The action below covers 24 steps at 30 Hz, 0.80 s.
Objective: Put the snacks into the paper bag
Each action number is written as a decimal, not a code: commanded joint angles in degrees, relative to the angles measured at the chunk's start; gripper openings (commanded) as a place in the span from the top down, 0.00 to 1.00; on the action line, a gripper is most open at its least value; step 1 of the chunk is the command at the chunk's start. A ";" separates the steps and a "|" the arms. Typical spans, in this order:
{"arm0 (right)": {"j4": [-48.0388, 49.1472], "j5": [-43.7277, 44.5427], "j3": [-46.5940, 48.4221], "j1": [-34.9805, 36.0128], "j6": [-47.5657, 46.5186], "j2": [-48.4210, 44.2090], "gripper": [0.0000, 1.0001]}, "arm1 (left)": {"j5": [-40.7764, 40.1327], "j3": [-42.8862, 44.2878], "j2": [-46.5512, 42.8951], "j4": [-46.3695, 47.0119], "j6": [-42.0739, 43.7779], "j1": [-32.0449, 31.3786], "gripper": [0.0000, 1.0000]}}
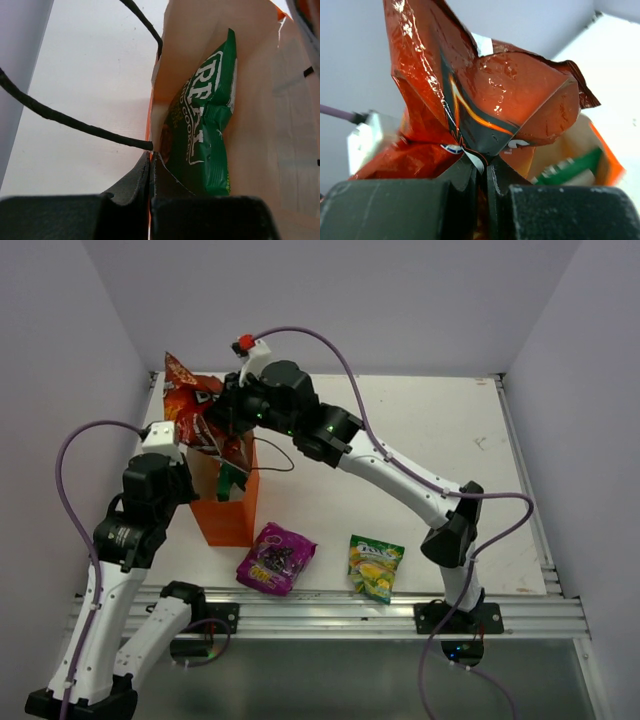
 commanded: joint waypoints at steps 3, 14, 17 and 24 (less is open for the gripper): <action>5.15 -3.54 11.01 2.66 3.45 3.41 1.00 | -0.59 -0.09 -0.59 2.26 -1.03 -0.36 1.00; 7.26 -2.84 -8.23 4.42 4.77 1.66 1.00 | -0.59 0.00 -0.85 1.99 -0.77 -0.36 1.00; 5.86 -0.39 -13.49 5.03 1.89 0.26 1.00 | -0.24 0.00 -0.59 2.35 -0.77 -0.36 1.00; 1.73 4.46 -14.84 5.12 -3.48 -2.82 0.77 | 0.64 0.00 -0.06 2.96 -0.50 -0.36 1.00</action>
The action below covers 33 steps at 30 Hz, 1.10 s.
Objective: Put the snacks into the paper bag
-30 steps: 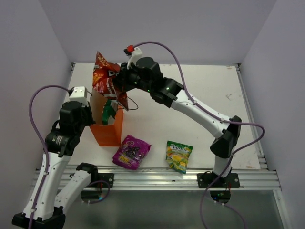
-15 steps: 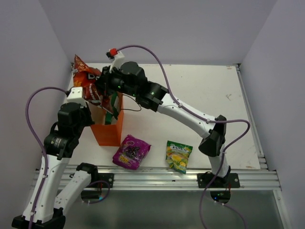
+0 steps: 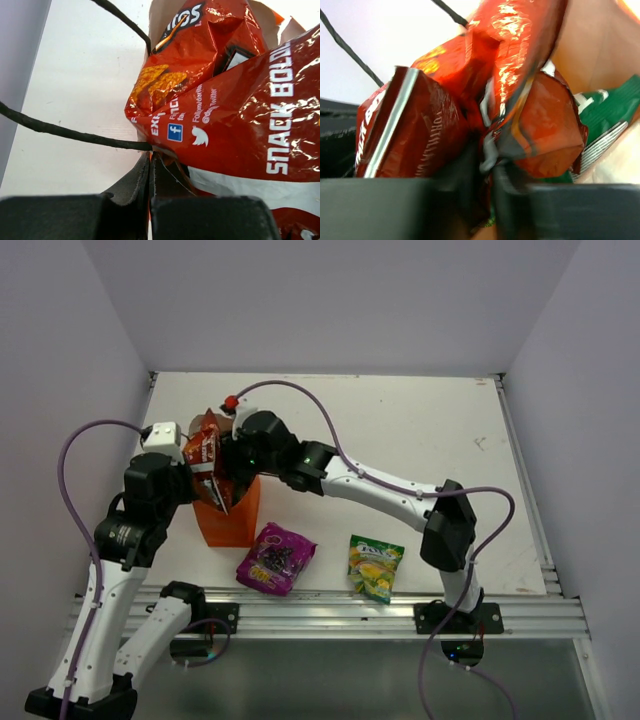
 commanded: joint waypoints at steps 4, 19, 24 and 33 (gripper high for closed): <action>-6.43 3.87 7.54 0.91 -9.53 -7.64 0.45 | 1.23 -0.13 0.14 3.70 0.29 -0.36 1.00; -12.09 10.73 -16.93 2.05 -11.32 -29.96 0.22 | 2.82 -0.74 1.37 4.85 0.90 -0.36 1.00; -6.29 7.22 -38.73 3.37 -6.31 -33.93 0.22 | 3.08 -0.66 1.19 4.58 1.25 -0.36 1.00; 5.49 8.44 -49.91 3.45 -2.43 -27.17 0.23 | 4.13 1.45 0.05 3.27 1.43 -0.36 1.00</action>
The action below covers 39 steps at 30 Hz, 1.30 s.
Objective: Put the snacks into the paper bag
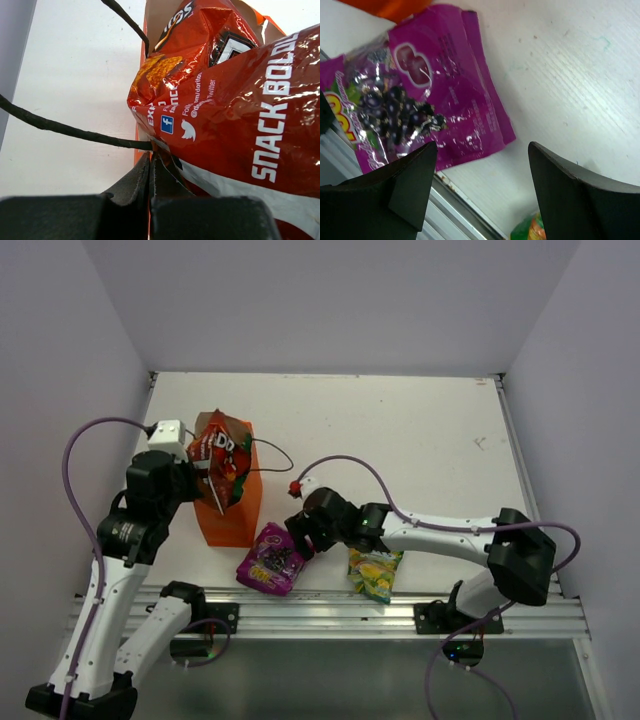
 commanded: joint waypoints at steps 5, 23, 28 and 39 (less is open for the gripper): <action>13.60 -1.99 -0.09 0.05 3.01 6.39 0.23 | 1.03 2.33 -1.70 -0.50 1.72 -0.45 1.00; 2.81 -0.69 -2.55 0.31 3.02 4.83 1.00 | 0.85 -1.63 -1.53 2.39 1.80 -0.45 1.00; -15.60 7.99 6.73 0.22 0.83 -5.10 1.00 | 1.47 -1.80 -0.74 3.19 1.45 -0.45 1.00; -37.37 27.70 46.12 0.31 -9.63 -3.90 1.00 | 1.38 -1.19 -0.38 3.37 1.10 -0.89 1.00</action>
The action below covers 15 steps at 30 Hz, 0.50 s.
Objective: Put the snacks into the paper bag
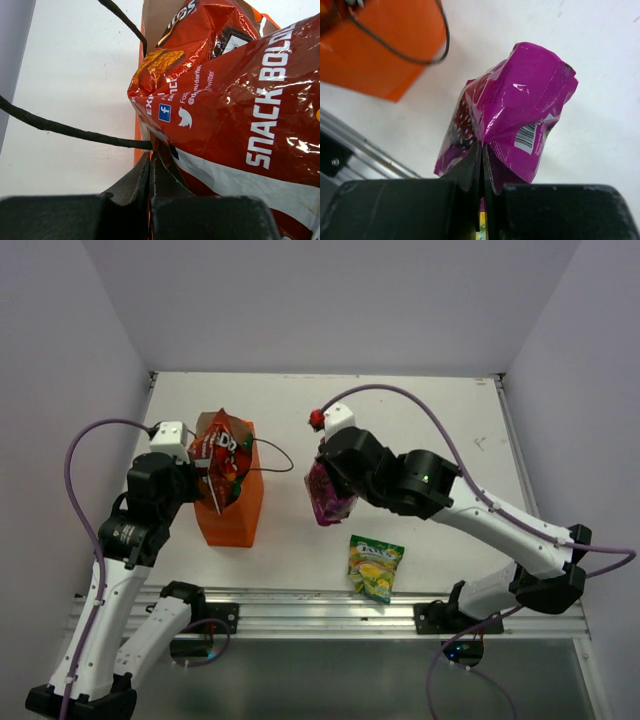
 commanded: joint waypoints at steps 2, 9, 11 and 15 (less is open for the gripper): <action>0.73 10.01 17.29 0.13 -7.65 4.06 1.00 | 1.05 0.10 0.27 1.97 -0.12 -0.67 1.00; 14.00 10.46 38.82 0.22 -15.66 17.85 1.00 | 1.23 0.45 0.36 1.88 -0.30 -0.67 1.00; 14.71 8.35 48.48 0.22 -16.54 24.26 1.00 | 1.14 0.72 0.45 1.70 -0.30 -0.67 1.00; 16.28 5.01 56.60 0.66 -15.23 29.73 1.00 | 0.79 1.24 0.53 1.35 -0.21 -0.67 1.00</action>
